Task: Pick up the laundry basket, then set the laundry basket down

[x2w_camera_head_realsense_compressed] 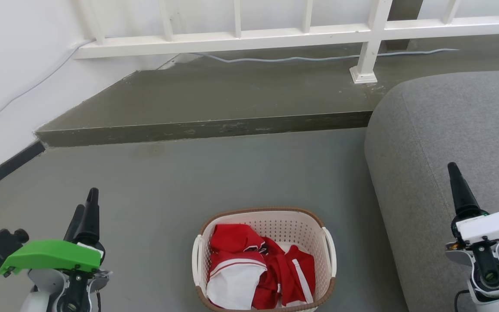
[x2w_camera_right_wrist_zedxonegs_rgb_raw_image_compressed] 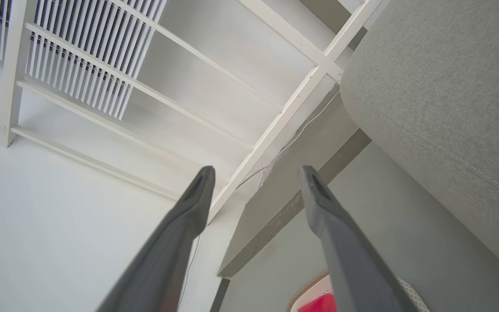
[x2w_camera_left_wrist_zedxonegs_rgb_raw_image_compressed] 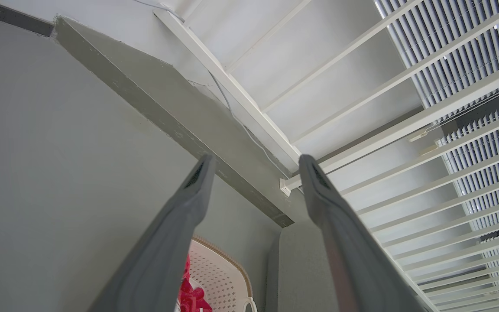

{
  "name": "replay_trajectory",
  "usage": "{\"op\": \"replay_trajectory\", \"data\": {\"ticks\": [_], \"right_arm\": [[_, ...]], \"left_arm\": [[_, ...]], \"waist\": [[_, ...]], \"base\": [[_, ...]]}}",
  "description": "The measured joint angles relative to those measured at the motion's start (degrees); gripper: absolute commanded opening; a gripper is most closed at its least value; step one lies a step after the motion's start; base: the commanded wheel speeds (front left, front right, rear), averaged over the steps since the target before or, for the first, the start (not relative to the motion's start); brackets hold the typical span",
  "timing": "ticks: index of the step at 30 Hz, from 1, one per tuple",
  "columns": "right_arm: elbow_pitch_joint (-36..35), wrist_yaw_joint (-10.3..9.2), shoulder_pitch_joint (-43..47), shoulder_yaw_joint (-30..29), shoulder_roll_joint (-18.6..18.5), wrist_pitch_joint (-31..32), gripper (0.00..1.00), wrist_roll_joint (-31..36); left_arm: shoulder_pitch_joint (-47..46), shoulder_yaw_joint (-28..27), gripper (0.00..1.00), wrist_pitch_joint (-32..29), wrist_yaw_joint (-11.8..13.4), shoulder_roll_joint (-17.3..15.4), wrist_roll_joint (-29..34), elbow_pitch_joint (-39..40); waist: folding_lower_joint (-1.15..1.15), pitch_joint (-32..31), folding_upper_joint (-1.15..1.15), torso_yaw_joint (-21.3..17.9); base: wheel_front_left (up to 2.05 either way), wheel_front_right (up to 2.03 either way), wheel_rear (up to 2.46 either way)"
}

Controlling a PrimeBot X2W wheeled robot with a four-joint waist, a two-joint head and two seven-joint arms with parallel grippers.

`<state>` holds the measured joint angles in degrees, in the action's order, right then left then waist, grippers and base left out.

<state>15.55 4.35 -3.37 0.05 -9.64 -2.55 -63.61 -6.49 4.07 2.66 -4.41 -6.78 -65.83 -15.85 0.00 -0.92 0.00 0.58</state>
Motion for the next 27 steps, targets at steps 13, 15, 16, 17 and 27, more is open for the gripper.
{"op": "replay_trajectory", "data": {"ticks": [13,15,16,17,27], "right_arm": [[0.51,-3.22,-0.91,5.54,-2.29,-2.52,1.00,13.84],[0.89,-3.54,-0.91,6.19,-2.36,-3.04,1.00,15.50],[1.00,-3.86,-0.91,6.52,-2.42,-3.08,1.00,16.18],[1.18,-3.96,-0.91,6.79,-2.45,-3.43,1.00,16.99],[3.11,-5.53,-0.91,9.23,-2.58,-5.55,1.00,23.92]], "left_arm": [[-0.72,5.43,1.00,2.54,3.48,-1.48,12.77,-1.74],[-0.77,5.90,1.00,3.02,3.92,-1.53,14.52,-2.12],[-0.84,6.15,1.00,3.13,4.07,-1.55,14.97,-2.26],[-0.88,6.45,1.00,3.53,4.46,-1.56,15.72,-2.32],[-2.04,8.56,1.00,5.56,6.04,-1.90,23.48,-3.82]], "waist": [[0.00,-0.18,0.00,-0.21],[0.00,-0.17,0.00,-0.25],[0.00,-0.17,0.00,-0.27],[0.00,-0.16,0.00,-0.28],[0.00,-0.18,0.00,-0.39]], "base": [[0.00,0.00,0.00],[0.00,0.00,0.00],[0.00,0.00,0.00],[0.00,0.00,0.00],[0.00,0.00,0.00]]}}
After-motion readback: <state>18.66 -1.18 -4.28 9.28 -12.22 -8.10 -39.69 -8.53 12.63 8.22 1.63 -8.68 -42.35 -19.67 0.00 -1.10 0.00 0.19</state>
